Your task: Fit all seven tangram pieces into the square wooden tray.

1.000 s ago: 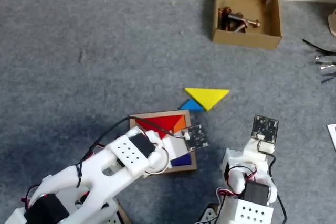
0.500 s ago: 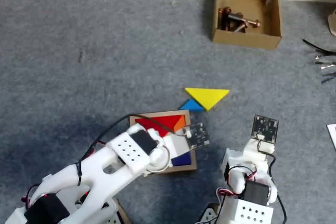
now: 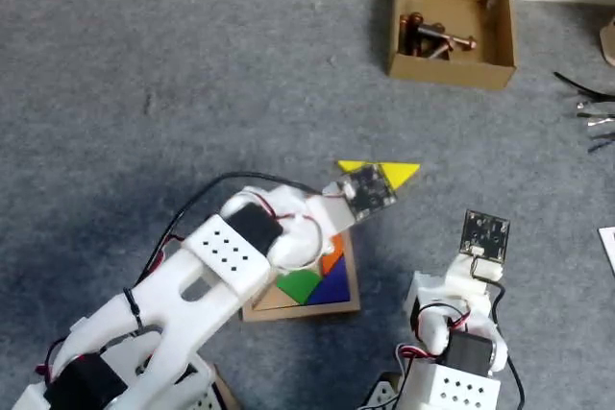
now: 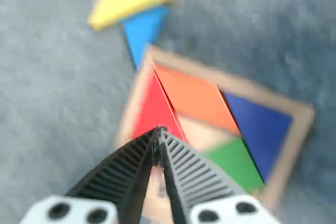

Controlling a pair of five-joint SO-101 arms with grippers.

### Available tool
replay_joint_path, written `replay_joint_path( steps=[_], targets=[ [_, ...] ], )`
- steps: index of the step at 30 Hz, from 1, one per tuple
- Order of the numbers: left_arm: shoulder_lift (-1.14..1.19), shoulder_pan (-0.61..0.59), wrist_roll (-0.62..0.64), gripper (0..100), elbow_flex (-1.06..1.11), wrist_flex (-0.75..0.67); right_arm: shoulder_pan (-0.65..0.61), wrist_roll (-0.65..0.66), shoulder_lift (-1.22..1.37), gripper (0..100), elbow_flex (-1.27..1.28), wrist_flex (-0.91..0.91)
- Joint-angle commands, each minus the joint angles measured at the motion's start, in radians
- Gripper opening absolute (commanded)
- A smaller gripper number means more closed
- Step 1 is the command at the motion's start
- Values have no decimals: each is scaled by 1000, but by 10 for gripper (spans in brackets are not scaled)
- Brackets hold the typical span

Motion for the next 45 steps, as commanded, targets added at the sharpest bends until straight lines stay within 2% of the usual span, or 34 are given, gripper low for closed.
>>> replay_joint_path(
  steps=[1,3,7,9,11,15,21,25,35,39,45],
  targets=[
    [-18,-13,-6,10,-61,-104,7,-9,-12,5,111,-27],
    [10,-13,-6,46,-85,-126,7,-9,-12,5,111,-27],
    [173,-21,-8,194,-191,-126,7,-9,-12,5,111,-27],
    [272,-22,-9,219,-268,-126,7,-9,-12,5,111,-27],
    [369,-16,-37,221,-346,-126,8,-9,-12,5,111,-27],
    [553,-7,-175,224,-467,-126,8,-9,-12,5,111,-27],
    [736,-30,-190,225,-578,-126,8,-9,-12,5,111,-27],
    [796,-65,-264,225,-624,-126,8,-9,-12,5,111,-27],
    [816,-116,-273,225,-645,-132,8,-9,-12,5,111,-27],
    [820,-116,-273,225,-636,-198,7,-9,-12,5,111,-27],
    [952,-88,-269,221,-688,-198,7,-9,-12,5,111,-27]
  ],
)
